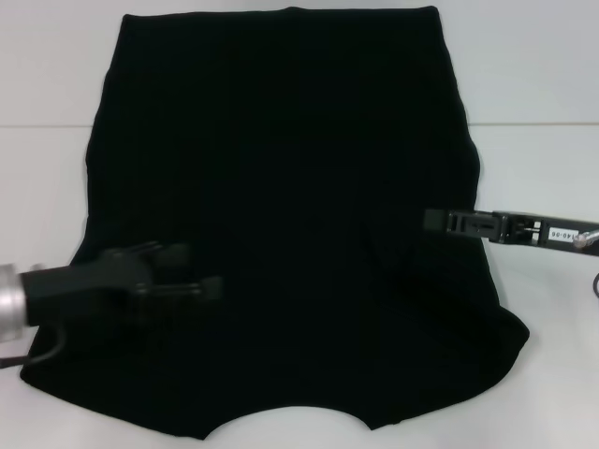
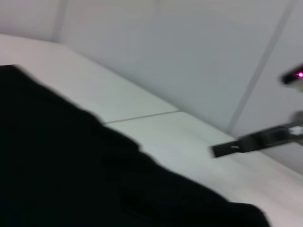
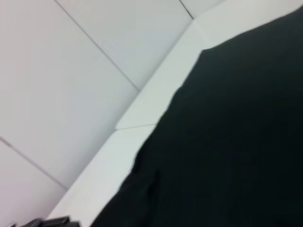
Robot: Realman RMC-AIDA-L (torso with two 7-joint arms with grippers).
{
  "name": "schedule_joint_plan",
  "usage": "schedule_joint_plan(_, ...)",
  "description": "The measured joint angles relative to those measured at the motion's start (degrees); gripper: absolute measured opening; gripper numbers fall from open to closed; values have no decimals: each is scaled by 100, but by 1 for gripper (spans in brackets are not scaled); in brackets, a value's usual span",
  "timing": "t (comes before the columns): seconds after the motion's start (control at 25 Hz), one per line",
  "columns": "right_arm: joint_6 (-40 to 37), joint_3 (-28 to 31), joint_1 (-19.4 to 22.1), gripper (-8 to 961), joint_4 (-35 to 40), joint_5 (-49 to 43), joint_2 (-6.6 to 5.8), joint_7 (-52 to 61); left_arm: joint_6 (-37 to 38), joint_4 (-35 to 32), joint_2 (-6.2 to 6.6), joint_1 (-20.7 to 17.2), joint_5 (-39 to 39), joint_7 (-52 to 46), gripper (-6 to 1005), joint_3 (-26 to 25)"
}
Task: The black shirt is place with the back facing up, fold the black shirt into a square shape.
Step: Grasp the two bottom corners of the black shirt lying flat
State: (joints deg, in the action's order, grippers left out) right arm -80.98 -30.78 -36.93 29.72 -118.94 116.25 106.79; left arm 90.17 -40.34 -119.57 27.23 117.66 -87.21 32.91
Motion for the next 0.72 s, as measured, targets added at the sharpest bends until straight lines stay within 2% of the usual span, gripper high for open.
schedule_joint_plan(0.32,164,10,-50,775,-17,78,252,-254,123,-1052,-58,-606,795,-298,949,-690)
schedule_joint_plan(0.44,253,-19,-131,775,-80,109,280,-304,95,-1385,-108,-789,1078,-5,949,-730)
schedule_joint_plan(0.72,277,12,-274,775,-114,123,318,-311,-77,-1572,-183,-1010,1514,553,950,-954)
